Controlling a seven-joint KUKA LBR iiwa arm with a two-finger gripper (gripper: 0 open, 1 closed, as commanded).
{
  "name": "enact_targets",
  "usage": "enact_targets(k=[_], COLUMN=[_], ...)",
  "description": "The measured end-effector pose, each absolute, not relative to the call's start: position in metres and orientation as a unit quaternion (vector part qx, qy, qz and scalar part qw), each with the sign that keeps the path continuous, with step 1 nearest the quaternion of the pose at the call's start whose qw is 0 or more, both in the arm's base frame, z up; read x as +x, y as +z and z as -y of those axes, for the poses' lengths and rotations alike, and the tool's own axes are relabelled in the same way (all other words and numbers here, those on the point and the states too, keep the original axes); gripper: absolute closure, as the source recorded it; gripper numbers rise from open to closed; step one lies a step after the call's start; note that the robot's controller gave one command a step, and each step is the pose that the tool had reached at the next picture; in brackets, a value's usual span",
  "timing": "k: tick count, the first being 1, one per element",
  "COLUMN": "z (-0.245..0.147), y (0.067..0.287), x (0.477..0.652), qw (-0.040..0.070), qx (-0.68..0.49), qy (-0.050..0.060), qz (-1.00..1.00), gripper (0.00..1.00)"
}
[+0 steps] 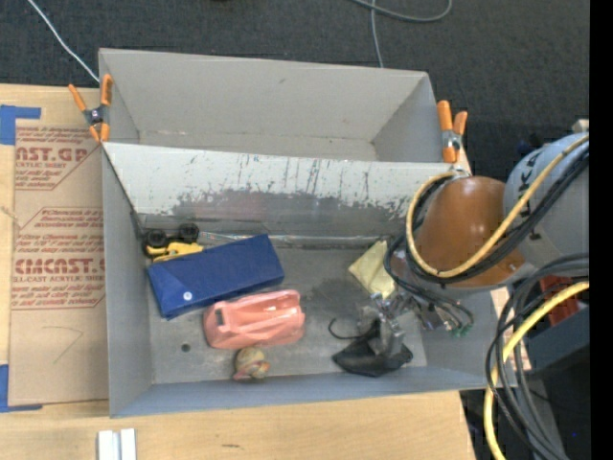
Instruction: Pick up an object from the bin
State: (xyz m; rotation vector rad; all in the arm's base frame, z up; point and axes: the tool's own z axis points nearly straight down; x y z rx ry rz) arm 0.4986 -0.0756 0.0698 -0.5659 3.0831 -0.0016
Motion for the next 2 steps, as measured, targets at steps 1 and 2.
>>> enact_targets(k=[1,2], z=[0.0723,0.0718], y=[0.0698,0.0697], x=[0.4993,0.4928], qw=[0.004,0.004], qx=[-0.190,-0.213], qy=[-0.001,-0.001], qz=[-0.982,-0.977], gripper=[1.00,1.00])
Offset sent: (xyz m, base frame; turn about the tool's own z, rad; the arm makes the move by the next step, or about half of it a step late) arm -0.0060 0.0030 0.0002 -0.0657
